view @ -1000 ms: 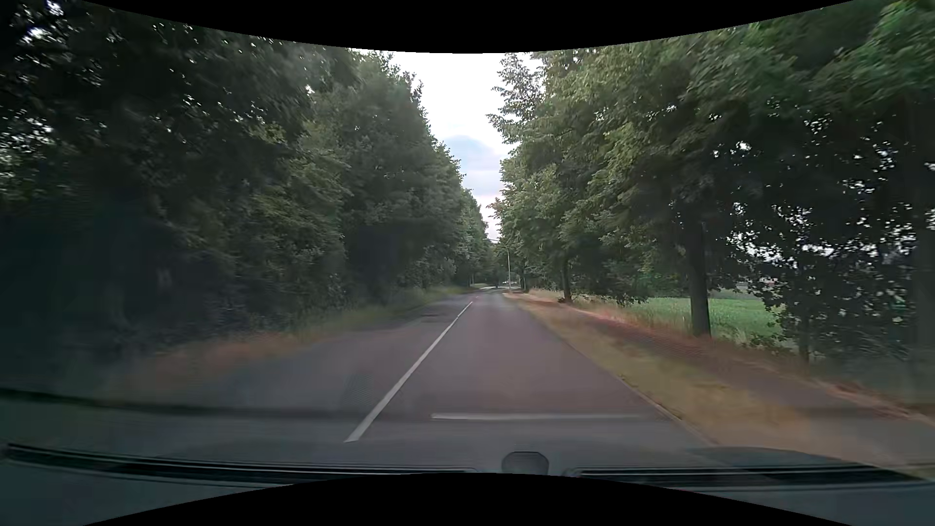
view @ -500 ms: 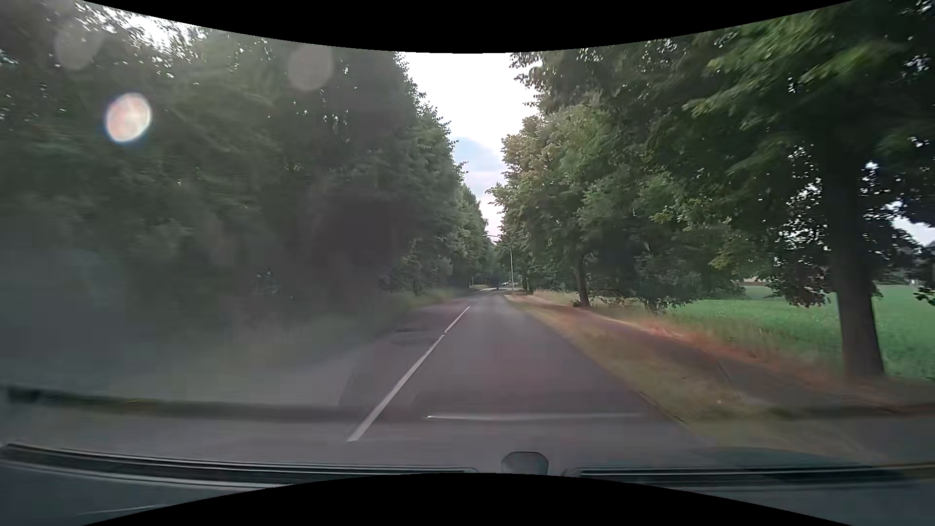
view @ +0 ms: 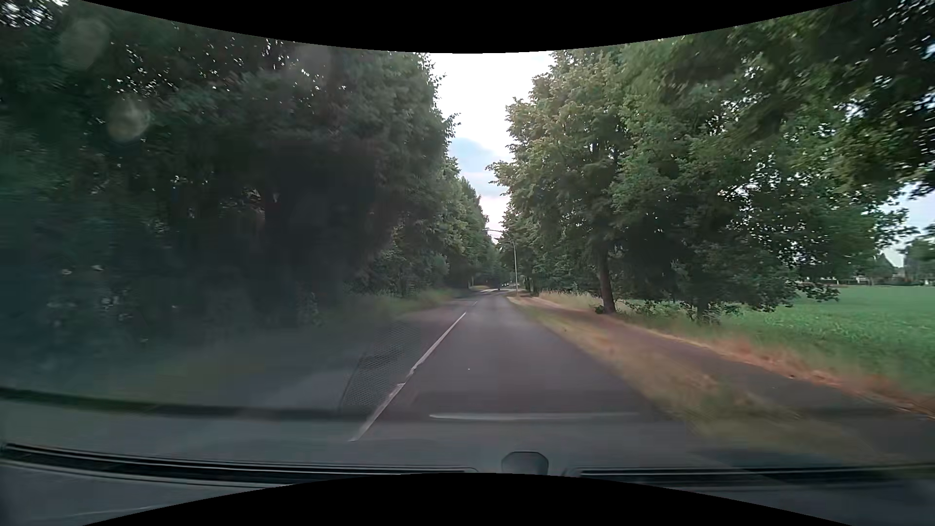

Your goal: Follow the waypoints while adhering to traffic rules and regulations

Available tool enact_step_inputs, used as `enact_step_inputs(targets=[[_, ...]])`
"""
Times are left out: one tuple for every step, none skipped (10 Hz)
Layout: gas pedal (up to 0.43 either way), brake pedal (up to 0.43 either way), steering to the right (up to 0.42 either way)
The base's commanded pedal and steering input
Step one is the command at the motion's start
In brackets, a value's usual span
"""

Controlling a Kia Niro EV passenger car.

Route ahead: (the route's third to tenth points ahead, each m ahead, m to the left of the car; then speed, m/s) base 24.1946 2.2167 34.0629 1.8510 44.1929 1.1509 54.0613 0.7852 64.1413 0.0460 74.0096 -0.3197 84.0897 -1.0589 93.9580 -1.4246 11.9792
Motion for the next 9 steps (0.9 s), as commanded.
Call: enact_step_inputs(targets=[[0.118,0.0,-0.003],[0.13,0.0,-0.003],[0.138,0.0,-0.003],[0.138,0.0,-0.003],[0.138,0.0,-0.003],[0.138,0.0,-0.003],[0.138,0.0,-0.003],[0.138,0.0,-0.003],[0.138,0.0,-0.003]])
